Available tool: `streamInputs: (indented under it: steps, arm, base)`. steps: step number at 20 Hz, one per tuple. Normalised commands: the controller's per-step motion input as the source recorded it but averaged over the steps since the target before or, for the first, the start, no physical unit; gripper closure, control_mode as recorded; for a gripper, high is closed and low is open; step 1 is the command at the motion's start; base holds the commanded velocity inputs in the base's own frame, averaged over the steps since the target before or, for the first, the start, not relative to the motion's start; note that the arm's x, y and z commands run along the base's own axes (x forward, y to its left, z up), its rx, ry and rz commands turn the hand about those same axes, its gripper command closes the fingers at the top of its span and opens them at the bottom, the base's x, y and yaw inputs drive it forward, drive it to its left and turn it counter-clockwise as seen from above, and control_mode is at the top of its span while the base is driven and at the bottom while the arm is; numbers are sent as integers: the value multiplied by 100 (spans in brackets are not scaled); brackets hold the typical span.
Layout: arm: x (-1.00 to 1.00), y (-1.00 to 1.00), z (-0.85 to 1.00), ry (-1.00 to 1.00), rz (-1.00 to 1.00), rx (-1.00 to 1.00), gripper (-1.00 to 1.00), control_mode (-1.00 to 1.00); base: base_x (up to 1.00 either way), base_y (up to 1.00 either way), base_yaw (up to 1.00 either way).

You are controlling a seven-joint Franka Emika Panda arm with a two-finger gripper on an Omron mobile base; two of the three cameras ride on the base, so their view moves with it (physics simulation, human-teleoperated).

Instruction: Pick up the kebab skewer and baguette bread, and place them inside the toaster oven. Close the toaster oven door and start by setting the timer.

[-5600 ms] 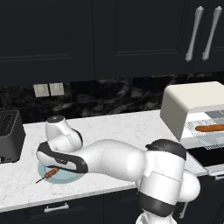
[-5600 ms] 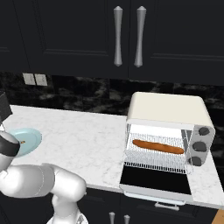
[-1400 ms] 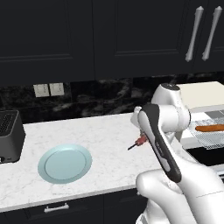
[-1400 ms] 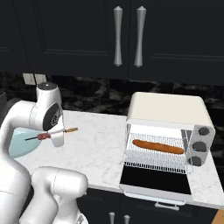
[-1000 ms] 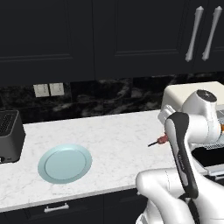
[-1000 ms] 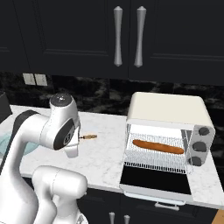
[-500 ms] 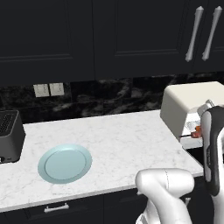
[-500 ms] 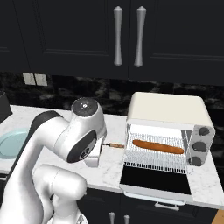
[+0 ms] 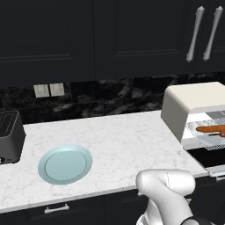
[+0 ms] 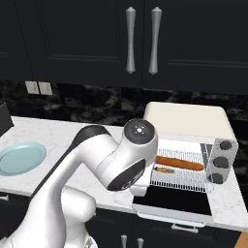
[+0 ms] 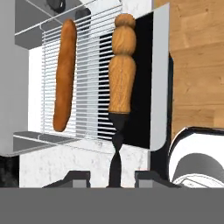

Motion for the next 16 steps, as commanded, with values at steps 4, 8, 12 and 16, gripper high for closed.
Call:
streamInputs:
  steps: [4, 8, 12, 16]
  arm:
    - [56, -49, 0, -11, 2, 1, 100, -100]
    - [59, -25, -18, -2, 2, 0, 100, -100]
    - [52, -31, -23, 0, 0, 0, 100, -100]
    - [32, -43, -31, 0, 1, 0, 100, -100]
  base:
    - [0, 0, 0]
    - [0, 0, 0]
    - [0, 0, 0]
    - [0, 0, 0]
